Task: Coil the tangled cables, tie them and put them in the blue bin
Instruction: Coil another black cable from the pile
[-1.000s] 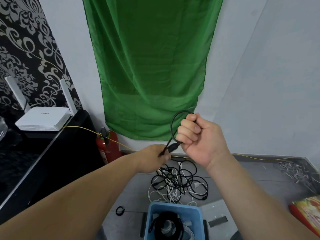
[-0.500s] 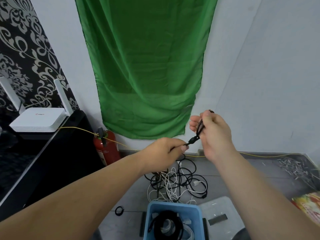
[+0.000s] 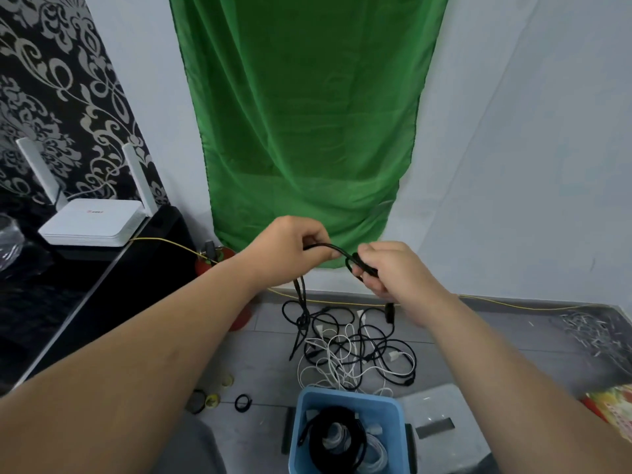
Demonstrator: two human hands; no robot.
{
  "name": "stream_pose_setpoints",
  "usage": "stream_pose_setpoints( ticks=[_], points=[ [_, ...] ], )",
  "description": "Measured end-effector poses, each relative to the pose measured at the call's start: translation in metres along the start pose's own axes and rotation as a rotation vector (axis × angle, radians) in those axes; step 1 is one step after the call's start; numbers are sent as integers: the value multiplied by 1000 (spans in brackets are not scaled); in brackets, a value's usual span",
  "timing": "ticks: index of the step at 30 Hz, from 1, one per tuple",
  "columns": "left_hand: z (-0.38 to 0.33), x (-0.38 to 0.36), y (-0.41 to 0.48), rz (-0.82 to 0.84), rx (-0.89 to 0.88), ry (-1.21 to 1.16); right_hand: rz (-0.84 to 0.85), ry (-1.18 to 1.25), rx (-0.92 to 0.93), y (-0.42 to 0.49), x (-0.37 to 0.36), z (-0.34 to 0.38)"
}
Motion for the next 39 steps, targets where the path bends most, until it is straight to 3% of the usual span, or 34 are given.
stream_pose_setpoints(
  ticks=[4,8,10,14,19,21,23,27,32,36,39],
  points=[
    [12,2,-4,-24,131,-143,412,318,-257,-15,-21,-6],
    [18,0,-4,-84,213,-229,515,597,-282,-21,-26,7],
    [21,-10,-6,-57,275,-276,484,752,-245,-19,-27,16],
    [34,-43,-17,155,357,-193,330,997,-182,-11,-22,22],
    [52,-80,-48,634,360,139,31,1229,-82,9,7,19],
    [57,-87,-57,733,351,212,-97,1288,-68,14,23,13],
    [56,-87,-52,687,338,216,-208,1273,-54,18,36,5],
    [24,-82,-32,462,106,334,-371,1073,19,25,58,-5],
    [-23,-87,-32,459,-105,360,-554,820,96,23,72,-11],
    [-43,-100,-43,531,-192,399,-591,785,93,19,81,-12],
    [-47,-88,-30,355,-240,440,-574,485,114,14,84,-10]
  ],
)
Point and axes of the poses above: each hand's wrist, its own y-axis towards the middle knuckle, its own x-axis out of the back of the hand, z = x × y, the point moved 6 cm from there along y, towards the middle knuckle, and after that the axes turned 6 degrees about -z, right-handed, at the moved point
